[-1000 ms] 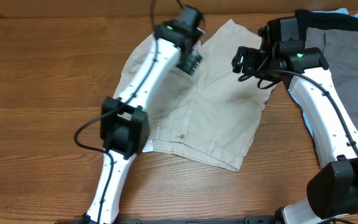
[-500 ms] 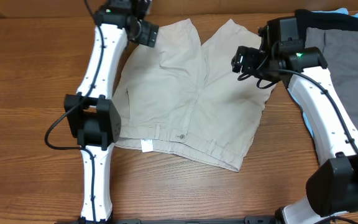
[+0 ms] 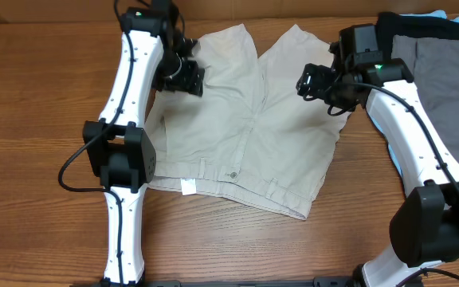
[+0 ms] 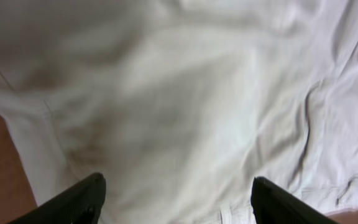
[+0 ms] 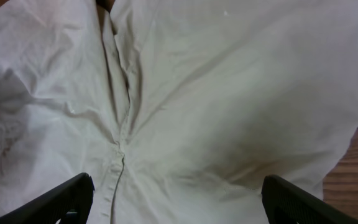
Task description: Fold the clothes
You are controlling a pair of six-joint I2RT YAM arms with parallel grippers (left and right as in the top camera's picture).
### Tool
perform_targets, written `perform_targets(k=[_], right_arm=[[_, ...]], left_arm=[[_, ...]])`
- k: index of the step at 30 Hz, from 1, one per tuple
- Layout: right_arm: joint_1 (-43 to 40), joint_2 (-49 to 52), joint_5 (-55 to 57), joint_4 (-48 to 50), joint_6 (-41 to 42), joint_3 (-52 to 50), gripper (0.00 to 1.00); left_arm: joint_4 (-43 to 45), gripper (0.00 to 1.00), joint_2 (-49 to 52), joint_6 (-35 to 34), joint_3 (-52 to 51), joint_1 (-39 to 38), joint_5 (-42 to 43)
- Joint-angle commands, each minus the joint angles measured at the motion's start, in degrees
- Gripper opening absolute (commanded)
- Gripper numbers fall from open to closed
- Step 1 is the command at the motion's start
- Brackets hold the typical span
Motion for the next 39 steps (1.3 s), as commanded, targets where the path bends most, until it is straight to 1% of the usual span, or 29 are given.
perform_targets(k=[1, 3, 8, 12, 15, 19, 23, 25, 29, 33, 34, 35, 36, 37, 39], right_arm=[[-1.0, -0.2, -0.2, 0.3, 0.3, 0.3, 0.9], [-1.1, -0.2, -0.2, 0.3, 0.3, 0.3, 0.9], [-1.1, -0.1, -0.2, 0.1, 0.2, 0.3, 0.9], [-1.1, -0.1, -0.2, -0.1, 0.2, 0.3, 0.9], [-1.1, -0.1, -0.2, -1.0, 0.3, 0.3, 0.9], [-1.1, -0.1, -0.2, -2.8, 0.2, 0.2, 0.9], [-1.1, -0.1, -0.2, -3.2, 0.3, -0.1, 0.9], [-1.1, -0.1, -0.2, -3.1, 0.3, -0.3, 0.9], [-1.1, -0.1, -0.2, -3.1, 0.3, -0.5, 0.9], [-1.1, -0.1, -0.2, -2.9, 0.3, -0.5, 0.9], [-1.1, -0.1, -0.2, -2.8, 0.3, -0.5, 0.9], [-1.1, -0.1, -0.2, -2.6, 0.3, -0.5, 0.9], [-1.1, -0.1, -0.2, -2.4, 0.3, -0.5, 0.9], [-1.1, -0.1, -0.2, -2.2, 0.3, -0.5, 0.9], [-1.1, -0.1, -0.2, -2.1, 0.3, -0.5, 0.9]], left_arm=[[-2.9, 0.77, 0.4, -1.2, -0.2, -0.5, -5.7], [-3.9, 0.77, 0.4, -2.9, -1.0, -0.4, -7.7], [-6.0, 0.75, 0.4, -3.1, -4.3, 0.3, -7.6], [-3.5, 0.75, 0.4, -2.5, -8.1, 0.3, -10.8], [0.4, 0.75, 0.4, -2.5, -10.5, 0.6, -13.0], [7.6, 0.75, 0.4, -2.5, -10.5, 2.1, -13.2], [17.0, 0.8, 0.4, -1.4, -10.5, 3.7, -12.8], [21.5, 0.85, 0.4, 0.9, -10.5, 4.0, -11.1], [29.8, 0.9, 0.5, 5.8, -10.6, 4.2, -6.3], [35.2, 0.92, 0.5, 7.6, -11.1, 3.6, -2.4], [36.2, 0.9, 0.5, 7.6, -11.3, 3.4, -2.2], [36.7, 0.84, 0.5, 7.6, -11.5, 3.1, -2.2], [36.9, 0.73, 0.5, 7.6, -11.6, 3.0, -2.2], [36.8, 0.58, 0.5, 7.6, -11.6, 2.8, -2.2], [36.4, 0.37, 0.5, 7.6, -11.6, 2.6, -1.3]])
